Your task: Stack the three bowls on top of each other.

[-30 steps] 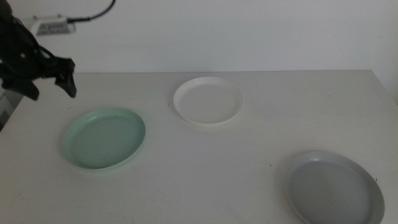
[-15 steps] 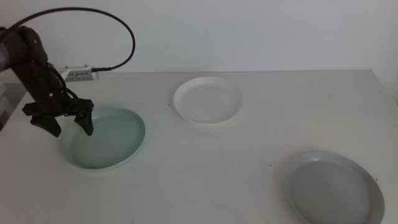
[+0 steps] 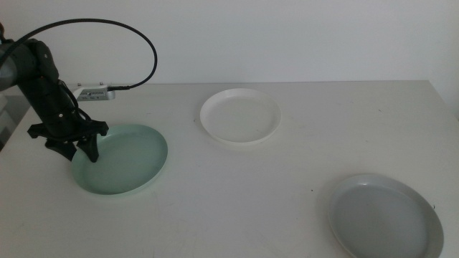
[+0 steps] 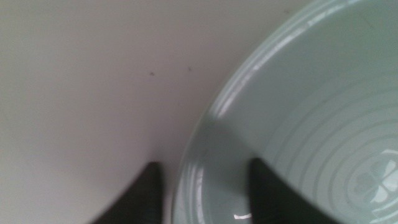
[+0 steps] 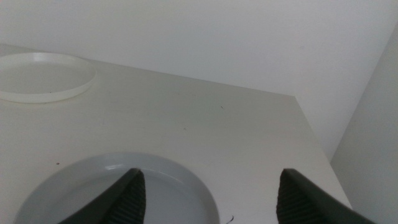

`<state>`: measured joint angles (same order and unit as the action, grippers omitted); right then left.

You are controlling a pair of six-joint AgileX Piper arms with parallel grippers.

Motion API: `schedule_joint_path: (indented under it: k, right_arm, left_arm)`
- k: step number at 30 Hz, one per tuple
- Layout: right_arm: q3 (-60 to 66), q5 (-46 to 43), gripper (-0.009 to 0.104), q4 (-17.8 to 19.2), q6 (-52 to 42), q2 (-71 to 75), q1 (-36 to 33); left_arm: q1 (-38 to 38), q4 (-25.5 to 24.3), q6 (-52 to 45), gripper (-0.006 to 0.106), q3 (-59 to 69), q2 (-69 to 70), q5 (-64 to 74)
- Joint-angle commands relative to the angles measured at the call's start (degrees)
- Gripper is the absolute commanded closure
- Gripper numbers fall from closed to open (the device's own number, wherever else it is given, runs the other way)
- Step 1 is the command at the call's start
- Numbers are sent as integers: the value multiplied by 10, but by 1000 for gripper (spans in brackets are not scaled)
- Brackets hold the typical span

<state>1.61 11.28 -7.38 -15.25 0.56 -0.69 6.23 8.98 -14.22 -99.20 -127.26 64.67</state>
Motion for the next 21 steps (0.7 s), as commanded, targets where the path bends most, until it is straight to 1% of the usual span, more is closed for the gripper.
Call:
schedule_joint_path:
  k: [1, 4, 5, 7, 11, 14, 18, 21]
  right_arm:
    - [-3, -42, 41, 5, -4, 15, 4]
    - [-3, -42, 41, 5, -4, 15, 4]
    - [-3, -42, 41, 5, -4, 15, 4]
    - [-3, -42, 41, 5, -4, 15, 4]
    - [-3, -42, 41, 5, -4, 15, 4]
    - [-3, -42, 41, 5, -4, 15, 4]
    - [-3, -42, 41, 5, -4, 15, 4]
    - [-3, -42, 41, 5, -4, 15, 4]
  left_arm:
    - [1, 9, 0, 72, -13, 29, 5]
    - [1, -5, 0, 97, -13, 29, 5]
    - [1, -9, 0, 100, -13, 29, 6]
    - [1, -18, 0, 100, -13, 32, 20]
    - [1, -21, 1, 100, -13, 46, 61]
    - [1, -7, 15, 100, -12, 68, 85]
    - [-3, 37, 36, 100, -7, 115, 105]
    - [-21, 38, 53, 100, 29, 167, 93]
